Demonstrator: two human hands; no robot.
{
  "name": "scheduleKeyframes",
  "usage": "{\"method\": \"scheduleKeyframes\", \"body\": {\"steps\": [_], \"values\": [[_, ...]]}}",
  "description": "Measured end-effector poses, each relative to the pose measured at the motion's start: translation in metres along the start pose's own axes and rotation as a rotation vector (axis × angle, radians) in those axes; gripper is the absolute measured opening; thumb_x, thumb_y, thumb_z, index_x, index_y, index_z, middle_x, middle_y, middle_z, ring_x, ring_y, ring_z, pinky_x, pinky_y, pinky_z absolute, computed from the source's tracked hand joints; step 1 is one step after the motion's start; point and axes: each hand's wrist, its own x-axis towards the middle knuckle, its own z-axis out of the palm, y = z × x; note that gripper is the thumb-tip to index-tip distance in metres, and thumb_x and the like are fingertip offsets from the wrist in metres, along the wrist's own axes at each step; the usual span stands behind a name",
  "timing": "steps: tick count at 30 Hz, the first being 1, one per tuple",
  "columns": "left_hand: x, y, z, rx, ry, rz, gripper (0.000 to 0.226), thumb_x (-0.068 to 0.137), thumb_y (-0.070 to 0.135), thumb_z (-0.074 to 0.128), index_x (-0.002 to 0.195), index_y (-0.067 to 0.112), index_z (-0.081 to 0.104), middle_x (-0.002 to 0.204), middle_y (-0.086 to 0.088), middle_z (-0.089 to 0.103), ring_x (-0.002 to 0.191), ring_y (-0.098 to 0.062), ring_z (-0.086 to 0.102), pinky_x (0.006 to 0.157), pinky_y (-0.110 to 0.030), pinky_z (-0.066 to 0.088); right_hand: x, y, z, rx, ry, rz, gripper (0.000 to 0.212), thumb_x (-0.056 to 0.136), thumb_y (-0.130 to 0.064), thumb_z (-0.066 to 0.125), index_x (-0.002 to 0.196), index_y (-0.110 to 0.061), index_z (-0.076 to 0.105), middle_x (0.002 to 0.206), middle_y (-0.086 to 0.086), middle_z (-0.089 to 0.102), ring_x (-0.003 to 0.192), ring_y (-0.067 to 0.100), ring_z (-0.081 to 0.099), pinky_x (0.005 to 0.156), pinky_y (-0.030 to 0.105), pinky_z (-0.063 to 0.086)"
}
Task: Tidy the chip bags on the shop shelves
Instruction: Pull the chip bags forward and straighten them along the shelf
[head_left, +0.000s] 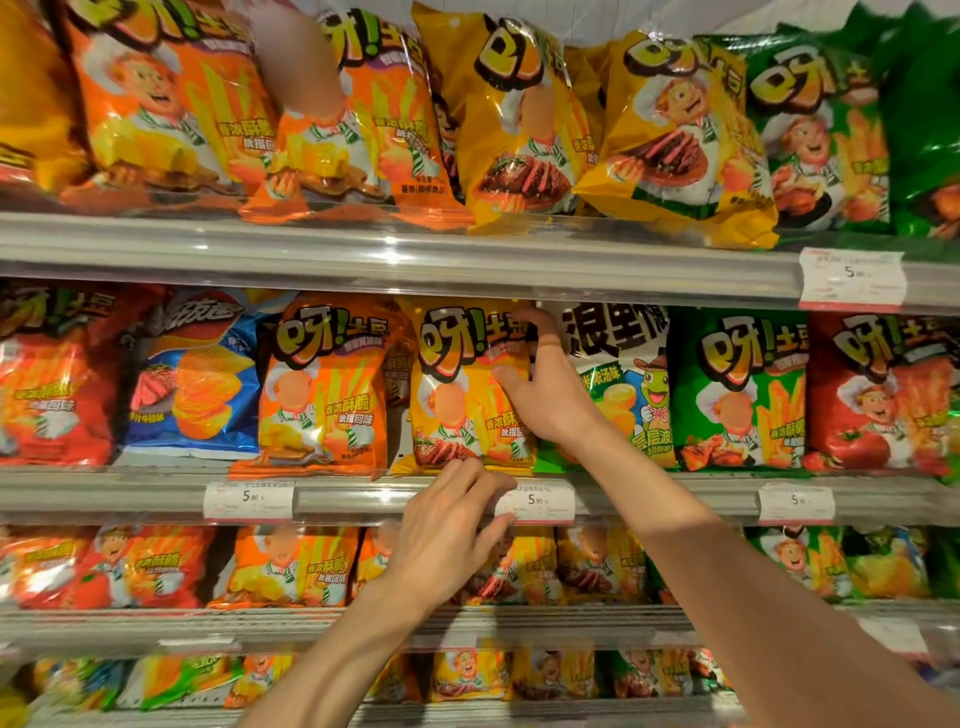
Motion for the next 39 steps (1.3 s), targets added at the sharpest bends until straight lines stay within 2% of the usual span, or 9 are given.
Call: {"method": "scheduleKeyframes", "body": {"steps": [5,9,17,22,25,28,31,34,39], "values": [[0.000,0.000,0.001,0.000,0.007,-0.001,0.033,0.088,0.036,0.072,0.117,0.024,0.063,0.099,0.009,0.055,0.094,-0.011,0.051,0.062,-0.025,0.046,0.002,-0.001,0.005,-0.017,0.017,-0.035,0.048,0.097,-0.027,0.064,0.138,-0.012,0.046,0.118,0.013,0.063,0.092,0.025,0.059,0.081,0.030,0.047],[0.000,0.000,0.002,-0.003,0.014,0.002,0.033,0.088,0.035,0.073,0.116,0.023,0.063,0.098,0.008,0.055,0.094,-0.012,0.053,0.062,-0.027,0.048,0.002,0.000,0.006,0.019,0.013,-0.055,0.059,0.096,-0.025,0.065,0.149,-0.021,0.039,0.139,0.011,0.056,0.124,0.027,0.056,0.104,0.041,0.048],[0.000,0.001,0.001,-0.011,0.001,-0.022,0.032,0.088,0.037,0.072,0.117,0.024,0.062,0.099,0.008,0.055,0.096,-0.013,0.053,0.064,-0.029,0.050,0.001,-0.001,-0.001,0.034,-0.071,-0.045,0.061,0.101,-0.028,0.059,0.156,-0.024,0.033,0.155,0.006,0.045,0.139,0.023,0.045,0.109,0.028,0.039],[-0.001,0.003,-0.001,0.004,0.002,-0.012,0.030,0.089,0.036,0.071,0.116,0.023,0.062,0.097,0.008,0.054,0.092,-0.014,0.053,0.062,-0.030,0.049,-0.013,-0.003,-0.014,0.095,-0.115,-0.077,0.062,0.099,-0.027,0.060,0.155,-0.024,0.035,0.157,0.003,0.043,0.143,0.020,0.041,0.118,0.041,0.037],[-0.002,0.005,-0.002,0.032,0.005,0.008,0.026,0.090,0.034,0.069,0.113,0.023,0.062,0.094,0.008,0.052,0.090,-0.015,0.051,0.059,-0.029,0.046,-0.033,-0.001,-0.035,0.141,-0.106,-0.155,0.051,0.100,-0.020,0.060,0.148,-0.022,0.046,0.150,-0.003,0.049,0.134,0.009,0.049,0.112,0.028,0.043],[-0.003,0.009,-0.001,0.048,0.002,0.026,0.025,0.090,0.031,0.069,0.112,0.022,0.061,0.094,0.006,0.053,0.089,-0.016,0.052,0.058,-0.029,0.046,-0.054,0.014,-0.066,0.098,0.067,-0.236,0.034,0.099,-0.016,0.062,0.132,-0.021,0.061,0.131,-0.005,0.058,0.115,0.002,0.060,0.091,0.010,0.049],[-0.002,0.012,0.002,0.052,0.004,0.031,0.025,0.090,0.031,0.070,0.112,0.023,0.061,0.093,0.007,0.053,0.088,-0.016,0.053,0.059,-0.028,0.045,-0.066,0.046,-0.097,0.003,0.267,-0.219,0.024,0.096,-0.019,0.066,0.120,-0.023,0.064,0.122,-0.002,0.057,0.105,0.005,0.061,0.093,0.020,0.051],[0.000,0.012,0.003,0.031,0.008,0.013,0.026,0.088,0.032,0.072,0.110,0.024,0.061,0.090,0.010,0.051,0.087,-0.014,0.053,0.059,-0.026,0.046,-0.065,0.080,-0.111,-0.067,0.276,-0.090,0.043,0.094,-0.030,0.069,0.133,-0.026,0.054,0.133,0.000,0.051,0.119,0.014,0.055,0.108,0.043,0.045],[0.004,0.010,0.004,0.006,-0.016,-0.036,0.030,0.084,0.035,0.077,0.109,0.028,0.062,0.090,0.014,0.053,0.089,-0.009,0.053,0.061,-0.020,0.039,-0.051,0.088,-0.108,0.060,0.043,-0.003,0.082,0.086,-0.047,0.073,0.152,-0.038,0.025,0.155,-0.001,0.040,0.140,0.017,0.043,0.115,0.045,0.040]]}}
